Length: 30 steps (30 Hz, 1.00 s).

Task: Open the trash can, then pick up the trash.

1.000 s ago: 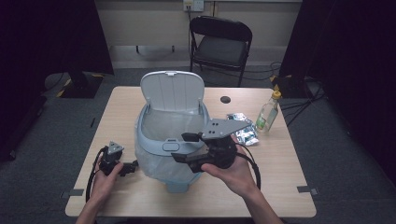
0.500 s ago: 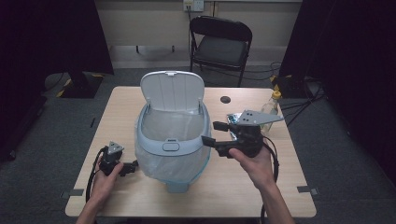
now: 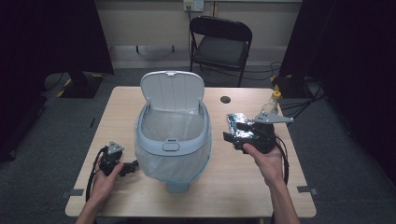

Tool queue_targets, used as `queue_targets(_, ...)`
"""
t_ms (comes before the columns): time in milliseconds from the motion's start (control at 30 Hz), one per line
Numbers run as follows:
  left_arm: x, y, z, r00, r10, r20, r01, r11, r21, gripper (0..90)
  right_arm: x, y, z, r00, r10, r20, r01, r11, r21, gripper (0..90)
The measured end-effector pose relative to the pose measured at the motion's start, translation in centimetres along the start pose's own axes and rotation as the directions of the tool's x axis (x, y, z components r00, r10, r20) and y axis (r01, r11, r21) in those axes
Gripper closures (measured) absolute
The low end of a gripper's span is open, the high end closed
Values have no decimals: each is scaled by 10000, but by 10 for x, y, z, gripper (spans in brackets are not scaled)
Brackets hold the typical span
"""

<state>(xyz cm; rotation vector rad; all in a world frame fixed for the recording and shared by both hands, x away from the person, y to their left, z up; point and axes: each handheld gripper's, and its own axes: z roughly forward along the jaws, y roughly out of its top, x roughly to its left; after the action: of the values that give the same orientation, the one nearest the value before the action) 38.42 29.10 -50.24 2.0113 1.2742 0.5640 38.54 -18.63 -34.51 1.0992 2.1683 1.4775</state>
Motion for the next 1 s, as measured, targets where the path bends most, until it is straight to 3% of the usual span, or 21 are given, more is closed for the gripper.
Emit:
queue_targets(200, 0, 0, 0, 10000, 1, 8, -1, 10000, 0, 126, -27, -21, 20, 9976, 517, 462, -541, 9972, 510, 277)
queue_targets(367, 0, 0, 0, 10000, 0, 37, 0, 10000, 11, 126, -44, -39, 42, 9921, 887, 882, -990, 9878, 1204, 300)
queue_targets(467, 0, 0, 0, 10000, 2, 37, -2, 10000, 10, 126, -54, -49, 54, 9886, 1046, 1083, -1189, 9836, 1359, 314)
queue_targets(700, 1, 0, 0, 10000, 33, 49, -33, 10000, 14, 123, -80, -61, 85, 9745, 1035, 1993, -1363, 9779, 1586, 377)
queue_targets(833, 1, 0, 0, 10000, 40, 33, -41, 10000, 25, 121, -87, -69, 100, 9672, 1288, 2189, -1742, 9635, 2030, 301)
queue_targets(1000, 1, 0, 0, 10000, 43, 34, -43, 10000, 26, 121, -92, -75, 108, 9576, 1028, 2691, -1672, 9590, 2288, 294)
